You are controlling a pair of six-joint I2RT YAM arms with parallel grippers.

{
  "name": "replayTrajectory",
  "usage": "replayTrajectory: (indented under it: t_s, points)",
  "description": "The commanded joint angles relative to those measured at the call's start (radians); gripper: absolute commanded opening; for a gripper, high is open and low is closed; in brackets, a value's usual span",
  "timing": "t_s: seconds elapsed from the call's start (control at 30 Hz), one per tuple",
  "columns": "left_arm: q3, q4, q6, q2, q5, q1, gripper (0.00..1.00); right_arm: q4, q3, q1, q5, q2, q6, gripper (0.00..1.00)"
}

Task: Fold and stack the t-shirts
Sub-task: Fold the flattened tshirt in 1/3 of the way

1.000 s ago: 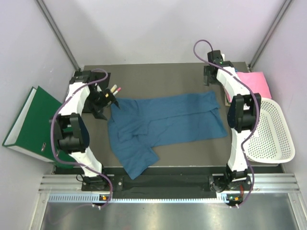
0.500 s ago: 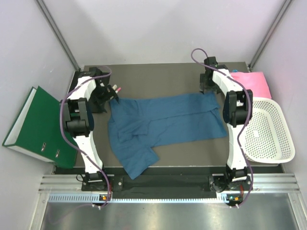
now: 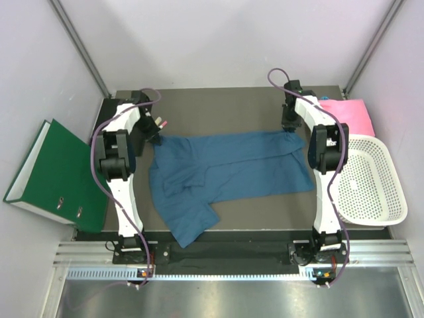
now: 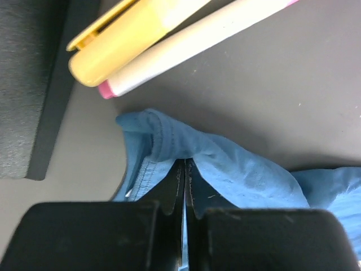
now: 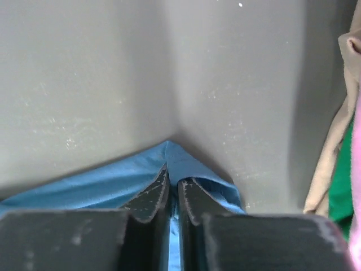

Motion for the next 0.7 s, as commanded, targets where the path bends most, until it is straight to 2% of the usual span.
replayTrajectory:
  t_s: [0.0,0.23,0.47,0.5,0.6,0.67]
  points:
    - [0.069,0.014,0.014,0.003,-0.016,-0.006,0.0,-0.016,0.037,-0.036,-0.035,0.009,0.024,0.0]
    - [0.129,0.037,0.012,-0.022,-0.072,-0.006,0.0,0.027,0.024,-0.042,-0.027,-0.036,0.025,0.0]
    - [0.245,0.011,0.031,0.059,-0.089,-0.006,0.0,0.046,0.028,-0.051,-0.024,-0.042,0.027,0.0]
    - [0.297,-0.008,0.044,0.084,-0.08,-0.004,0.05,0.045,0.029,-0.051,-0.027,-0.038,0.025,0.0]
    - [0.315,-0.053,0.063,0.08,-0.069,-0.004,0.54,0.042,0.023,-0.056,-0.03,-0.03,0.018,0.0]
    - [0.26,-0.02,0.063,0.049,-0.063,-0.003,0.59,0.045,0.006,-0.059,-0.035,-0.03,0.018,0.0]
